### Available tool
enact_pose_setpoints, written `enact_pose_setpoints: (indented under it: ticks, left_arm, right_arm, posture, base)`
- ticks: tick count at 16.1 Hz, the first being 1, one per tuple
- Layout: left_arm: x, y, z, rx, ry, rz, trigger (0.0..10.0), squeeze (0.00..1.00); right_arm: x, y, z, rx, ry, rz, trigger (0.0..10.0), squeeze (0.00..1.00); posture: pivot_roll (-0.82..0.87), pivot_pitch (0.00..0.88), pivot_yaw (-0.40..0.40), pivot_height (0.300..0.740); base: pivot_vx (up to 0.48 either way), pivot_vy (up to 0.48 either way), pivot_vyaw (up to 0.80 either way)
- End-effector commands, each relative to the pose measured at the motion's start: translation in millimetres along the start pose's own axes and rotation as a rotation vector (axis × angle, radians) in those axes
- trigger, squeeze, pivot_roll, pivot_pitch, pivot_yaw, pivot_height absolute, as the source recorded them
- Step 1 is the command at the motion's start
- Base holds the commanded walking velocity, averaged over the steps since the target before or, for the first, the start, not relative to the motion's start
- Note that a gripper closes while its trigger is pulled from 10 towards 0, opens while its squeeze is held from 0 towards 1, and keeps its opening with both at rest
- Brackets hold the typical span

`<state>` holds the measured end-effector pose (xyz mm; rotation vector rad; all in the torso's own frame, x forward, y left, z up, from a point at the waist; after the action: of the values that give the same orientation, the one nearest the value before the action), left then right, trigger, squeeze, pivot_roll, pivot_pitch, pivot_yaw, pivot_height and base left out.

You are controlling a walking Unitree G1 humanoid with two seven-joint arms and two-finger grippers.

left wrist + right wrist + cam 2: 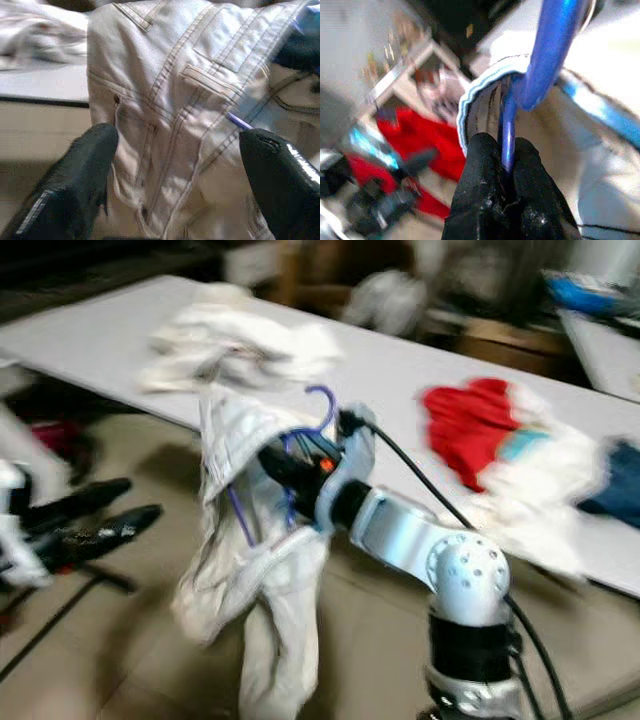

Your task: Hang hanger

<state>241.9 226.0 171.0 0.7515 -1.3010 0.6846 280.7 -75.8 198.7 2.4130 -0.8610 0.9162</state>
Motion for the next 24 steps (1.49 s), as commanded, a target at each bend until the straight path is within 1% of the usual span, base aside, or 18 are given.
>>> enact_pose_setpoints:
  ticks: [1, 2, 3, 4, 5, 6, 7, 9, 10, 11, 12, 16, 17, 18, 20, 21, 22, 24]
  left_arm:
    - [-3.0, -10.6, 0.2, 0.076, -0.018, 0.001, 10.0, 0.93]
    - [-11.9, -19.4, -3.4, 0.172, -0.029, -0.012, 10.0, 0.34]
    - [-20.3, -28.3, -1.2, 0.214, -0.026, -0.02, 10.0, 0.0]
    - [-24.0, -34.4, 2.3, 0.224, -0.025, -0.018, 10.0, 0.0]
    - [-30.3, -41.0, 7.5, 0.217, -0.046, -0.041, 10.0, 0.0]
    - [-40.2, -47.7, 11.9, 0.223, -0.075, -0.082, 10.0, 0.0]
    - [-46.0, -51.1, 11.9, 0.243, -0.085, -0.102, 10.0, 0.0]
    - [-54.2, -54.6, 14.6, 0.231, -0.107, -0.13, 10.0, 0.0]
    - [-56.8, -56.7, 17.7, 0.215, -0.127, -0.146, 10.0, 0.0]
    - [-55.9, -58.5, 20.1, 0.211, -0.134, -0.143, 10.0, 0.0]
    - [-54.0, -60.2, 20.2, 0.241, -0.125, -0.11, 10.0, 0.0]
    - [-57.0, -65.0, 18.9, 0.287, -0.106, -0.086, 10.0, 0.0]
    - [-55.5, -67.0, 15.8, 0.323, -0.065, -0.056, 10.0, 0.0]
    - [-54.0, -68.5, 11.2, 0.361, -0.025, -0.039, 10.0, 0.0]
    - [-53.2, -69.2, 10.6, 0.353, -0.038, -0.031, 10.0, 0.0]
    - [-53.7, -70.2, 11.1, 0.346, -0.058, -0.04, 10.0, 0.0]
    - [-53.8, -71.3, 11.0, 0.353, -0.059, -0.042, 10.0, 0.0]
    - [-53.9, -73.3, 11.3, 0.378, -0.06, -0.041, 10.0, 0.0]
  right_arm:
    - [-1.1, 0.5, 5.1, -0.012, 0.034, -0.002, 10.0, 0.0]
    - [-8.8, -0.6, 16.5, -0.06, 0.073, -0.035, 10.0, 0.0]
    - [-18.1, -1.7, 29.7, -0.11, 0.116, -0.071, 10.0, 0.0]
    - [-22.6, -2.2, 37.6, -0.138, 0.146, -0.089, 10.0, 0.0]
    - [-27.0, -2.7, 46.4, -0.157, 0.174, -0.101, 10.0, 0.0]
    - [-33.8, -3.2, 59.4, -0.189, 0.24, -0.123, 10.0, 0.0]
    - [-38.9, -4.3, 67.7, -0.205, 0.308, -0.154, 10.0, 0.0]
    - [-42.7, -7.0, 77.9, -0.222, 0.385, -0.19, 10.0, 0.0]
    - [-43.6, -7.5, 83.5, -0.237, 0.421, -0.207, 10.0, 0.0]
    - [-44.2, -7.6, 87.3, -0.24, 0.446, -0.215, 10.0, 0.0]
    - [-45.0, -5.8, 94.5, -0.247, 0.475, -0.206, 10.0, 0.0]
    - [-43.1, 4.1, 109.9, -0.312, 0.48, -0.089, 10.0, 0.0]
    - [-43.5, 8.8, 112.2, -0.336, 0.484, -0.049, 10.0, 0.0]
    - [-43.7, 14.8, 115.9, -0.37, 0.458, -0.012, 10.0, 0.0]
    - [-43.0, 15.7, 116.7, -0.366, 0.457, 0.01, 10.0, 0.0]
    - [-43.2, 14.4, 117.4, -0.368, 0.489, 0.007, 10.0, 0.0]
    - [-43.4, 12.6, 117.3, -0.368, 0.498, 0.012, 10.0, 0.0]
    - [-43.8, 6.0, 112.4, -0.338, 0.497, 0.033, 10.0, 0.0]
  posture:
    - [-0.07, 0.0, -0.054, 0.74]
    - [-0.07, 0.0, -0.056, 0.74]
    - [-0.07, 0.0, -0.059, 0.74]
    - [-0.07, 0.0, -0.06, 0.74]
    - [-0.08, 0.0, -0.057, 0.74]
    - [-0.09, 0.0, -0.053, 0.74]
    - [-0.1, 0.0, -0.052, 0.74]
    - [-0.11, 0.0, -0.053, 0.74]
    - [-0.1, 0.0, -0.073, 0.74]
    - [-0.1, 0.0, -0.078, 0.74]
    - [-0.09, 0.0, -0.087, 0.74]
    - [-0.1, 0.0, -0.075, 0.74]
    - [-0.1, 0.0, -0.065, 0.74]
    - [-0.11, 0.0, -0.057, 0.74]
    - [-0.11, 0.0, -0.054, 0.74]
    - [-0.11, 0.0, -0.053, 0.74]
    - [-0.11, 0.0, -0.053, 0.74]
    - [-0.1, 0.0, -0.056, 0.74]
  base:
    - [0.0, 0.0, 0.8]
    - [0.0, 0.0, 0.8]
    - [0.0, 0.0, 0.8]
    - [0.0, 0.0, 0.8]
    - [0.0, 0.0, 0.8]
    - [0.0, 0.0, 0.8]
    - [0.0, 0.0, 0.8]
    - [0.0, 0.0, 0.8]
    - [0.0, 0.0, 0.8]
    - [0.0, 0.0, 0.8]
    - [0.0, 0.0, 0.8]
    - [0.0, 0.0, 0.8]
    - [0.0, 0.0, 0.0]
    - [0.0, 0.0, 0.0]
    - [0.0, 0.0, 0.0]
    - [0.0, 0.0, 0.0]
    - [0.0, 0.0, 0.8]
    - [0.0, -0.409, 0.8]
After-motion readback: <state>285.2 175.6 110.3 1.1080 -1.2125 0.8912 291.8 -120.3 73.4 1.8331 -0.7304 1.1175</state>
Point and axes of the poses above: a point about 5 cm out from each wrist's last joint towards the gripper, its own y axis pointing back from the gripper into the wrist, its own x axis along the axis of the wrist's last joint, z = x × y, the point moved 1 cm from there along -y, pointing out of the wrist towards the gripper, and after that the axes turned 2 degrees about -y, right-handed, at the moved point
